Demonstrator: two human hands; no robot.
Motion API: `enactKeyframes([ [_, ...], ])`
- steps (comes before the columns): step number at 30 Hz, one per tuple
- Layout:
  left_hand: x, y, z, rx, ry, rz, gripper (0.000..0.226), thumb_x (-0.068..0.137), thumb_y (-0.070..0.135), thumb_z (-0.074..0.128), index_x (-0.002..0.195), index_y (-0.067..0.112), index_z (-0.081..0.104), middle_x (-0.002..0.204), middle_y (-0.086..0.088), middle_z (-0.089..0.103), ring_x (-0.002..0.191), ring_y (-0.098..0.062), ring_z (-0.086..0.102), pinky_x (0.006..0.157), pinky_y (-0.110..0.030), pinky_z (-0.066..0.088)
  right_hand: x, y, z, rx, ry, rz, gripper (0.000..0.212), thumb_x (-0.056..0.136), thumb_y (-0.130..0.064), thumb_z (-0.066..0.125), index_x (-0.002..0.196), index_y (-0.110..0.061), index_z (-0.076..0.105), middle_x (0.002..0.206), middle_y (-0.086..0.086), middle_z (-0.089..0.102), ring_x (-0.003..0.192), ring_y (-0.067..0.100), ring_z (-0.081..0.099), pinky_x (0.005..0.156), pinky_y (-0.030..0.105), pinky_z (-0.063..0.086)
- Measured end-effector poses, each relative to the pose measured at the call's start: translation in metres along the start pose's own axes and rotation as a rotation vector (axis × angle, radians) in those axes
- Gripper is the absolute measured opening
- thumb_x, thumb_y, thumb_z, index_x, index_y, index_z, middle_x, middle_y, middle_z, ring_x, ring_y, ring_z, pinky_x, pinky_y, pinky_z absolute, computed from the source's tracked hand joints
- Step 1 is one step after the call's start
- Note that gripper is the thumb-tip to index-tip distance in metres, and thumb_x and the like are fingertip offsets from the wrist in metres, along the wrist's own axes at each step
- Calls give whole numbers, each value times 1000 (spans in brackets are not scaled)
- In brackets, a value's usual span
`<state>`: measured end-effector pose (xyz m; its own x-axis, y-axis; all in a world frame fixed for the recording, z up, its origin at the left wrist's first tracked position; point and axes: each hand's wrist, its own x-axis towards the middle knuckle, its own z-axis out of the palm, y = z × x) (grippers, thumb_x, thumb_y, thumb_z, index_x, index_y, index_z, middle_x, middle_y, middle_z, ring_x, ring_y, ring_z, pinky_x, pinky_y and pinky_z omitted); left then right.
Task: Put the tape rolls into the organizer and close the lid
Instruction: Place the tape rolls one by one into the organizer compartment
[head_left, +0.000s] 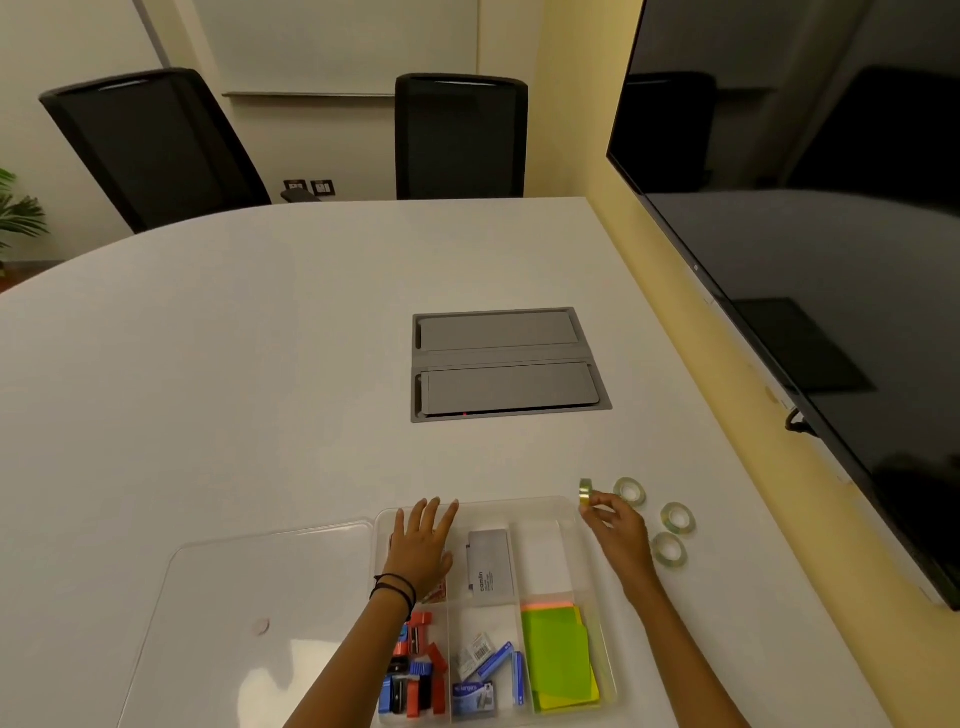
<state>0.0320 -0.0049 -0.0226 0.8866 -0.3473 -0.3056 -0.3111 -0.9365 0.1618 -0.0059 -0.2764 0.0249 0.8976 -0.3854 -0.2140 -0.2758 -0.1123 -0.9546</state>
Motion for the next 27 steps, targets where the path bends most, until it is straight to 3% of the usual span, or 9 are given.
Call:
enactKeyframes([
  [6,-2,0,2,-32,62,32,67,94,30,46,147,20,7,156,-17,17,144,-34,11,118,-52,7,0,1,19,-171,-364,79,5,85,-14,66,82,-16,63,94,1,65,82,15,62,82,32,48],
  [9,0,-2,4,-24,60,30,67,94,31,45,147,21,6,156,-16,17,145,-33,11,119,-52,6,0,8,32,-338,-464,92,11,84,-17,67,75,-19,60,90,2,64,75,11,61,74,25,47],
  [12,0,-3,6,2,41,24,67,95,33,42,147,22,3,157,-13,13,145,-30,8,119,-50,5,1,20,45,-502,-467,47,15,83,-16,68,74,-15,56,86,4,61,71,13,56,62,22,44],
  [17,1,-4,6,6,35,22,67,94,33,40,147,22,1,157,-12,12,146,-29,7,119,-50,3,4,32,61,-677,-408,-32,16,81,-14,66,76,-15,52,88,5,52,79,18,50,69,26,39],
  [23,0,-4,5,3,34,23,67,94,32,40,147,22,1,157,-12,11,146,-29,6,119,-49,3,7,36,63,-659,-396,-104,23,80,5,62,83,-15,50,105,17,58,99,29,56,80,24,39],
  [27,0,-4,5,-3,29,22,67,95,33,40,147,22,0,158,-12,10,146,-29,5,119,-49,2,10,47,62,-710,-405,-117,28,78,20,48,96,4,62,115,22,60,114,30,54,86,8,34],
])
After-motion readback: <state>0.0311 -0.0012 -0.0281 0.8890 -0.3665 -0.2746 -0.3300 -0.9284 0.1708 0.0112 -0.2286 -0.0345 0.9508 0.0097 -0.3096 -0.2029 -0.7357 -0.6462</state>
